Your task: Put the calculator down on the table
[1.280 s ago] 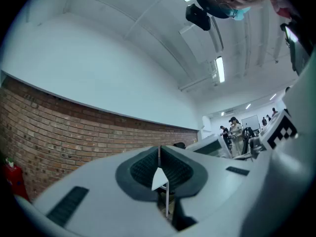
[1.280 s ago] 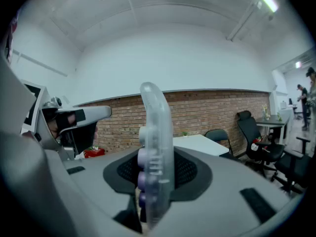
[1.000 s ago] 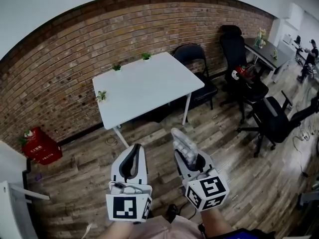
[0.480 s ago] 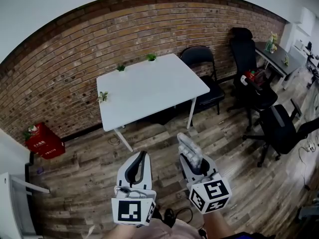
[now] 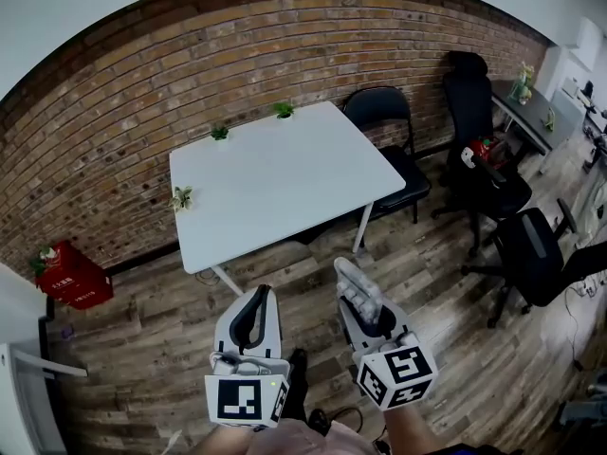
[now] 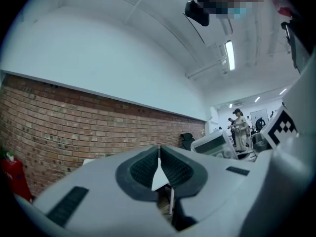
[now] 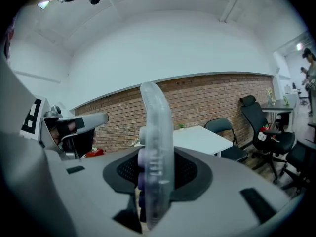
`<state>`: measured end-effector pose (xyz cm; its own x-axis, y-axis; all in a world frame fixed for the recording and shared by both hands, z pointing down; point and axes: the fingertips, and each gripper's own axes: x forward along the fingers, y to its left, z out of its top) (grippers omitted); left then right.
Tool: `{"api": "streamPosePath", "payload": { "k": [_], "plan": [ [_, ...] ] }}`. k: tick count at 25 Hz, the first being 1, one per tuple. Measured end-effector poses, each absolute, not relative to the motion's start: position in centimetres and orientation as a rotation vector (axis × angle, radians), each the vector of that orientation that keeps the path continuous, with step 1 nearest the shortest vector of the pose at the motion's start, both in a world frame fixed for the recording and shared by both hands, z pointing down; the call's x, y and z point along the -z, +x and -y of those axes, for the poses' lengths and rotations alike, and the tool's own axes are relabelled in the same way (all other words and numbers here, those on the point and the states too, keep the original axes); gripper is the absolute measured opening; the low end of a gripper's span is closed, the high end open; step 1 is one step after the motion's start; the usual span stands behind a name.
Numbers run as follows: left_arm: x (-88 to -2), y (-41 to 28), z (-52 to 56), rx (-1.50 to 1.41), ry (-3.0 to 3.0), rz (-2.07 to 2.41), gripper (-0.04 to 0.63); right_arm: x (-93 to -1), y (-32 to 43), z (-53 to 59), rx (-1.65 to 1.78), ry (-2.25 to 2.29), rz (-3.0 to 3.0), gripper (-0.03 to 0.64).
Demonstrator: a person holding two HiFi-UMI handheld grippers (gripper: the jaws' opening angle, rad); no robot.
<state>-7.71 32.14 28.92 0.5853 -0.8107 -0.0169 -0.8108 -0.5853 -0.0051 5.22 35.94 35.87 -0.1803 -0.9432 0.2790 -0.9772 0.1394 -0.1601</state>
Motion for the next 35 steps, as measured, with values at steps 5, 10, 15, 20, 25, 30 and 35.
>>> {"api": "streamPosePath", "payload": {
  "k": [5, 10, 15, 20, 25, 30, 35],
  "plan": [
    [-28.7, -7.5, -24.7, -0.013, -2.785, -1.416, 0.023, -35.4, 5.6, -28.5, -0.459, 1.945, 2.278, 0.133],
    [-28.0, -7.4, -17.7, -0.029, -2.783, -1.396, 0.023, -34.4, 5.3, -21.4, -0.439, 1.955, 2.289, 0.133],
    [-27.2, -6.5, -12.2, -0.056, -2.780, -1.373, 0.023, -33.1, 6.1, -16.3, -0.400, 1.976, 2.290, 0.133],
    [-28.0, -5.2, -8.9, -0.044, -2.798, -1.364, 0.023, -33.3, 7.4, -12.9, -0.405, 1.982, 2.281, 0.133],
    [-29.0, -3.7, -6.3, -0.007, -2.803, -1.373, 0.023, -34.2, 8.6, -10.2, -0.434, 1.963, 2.284, 0.133],
    [-30.3, -1.8, -3.2, 0.028, -2.802, -1.403, 0.023, -35.4, 10.5, -6.7, -0.475, 1.924, 2.308, 0.135],
    [-32.8, 0.4, 0.9, 0.094, -2.812, -1.491, 0.023, -38.2, 12.6, -2.3, -0.549, 1.829, 2.326, 0.135]
  ]
}}
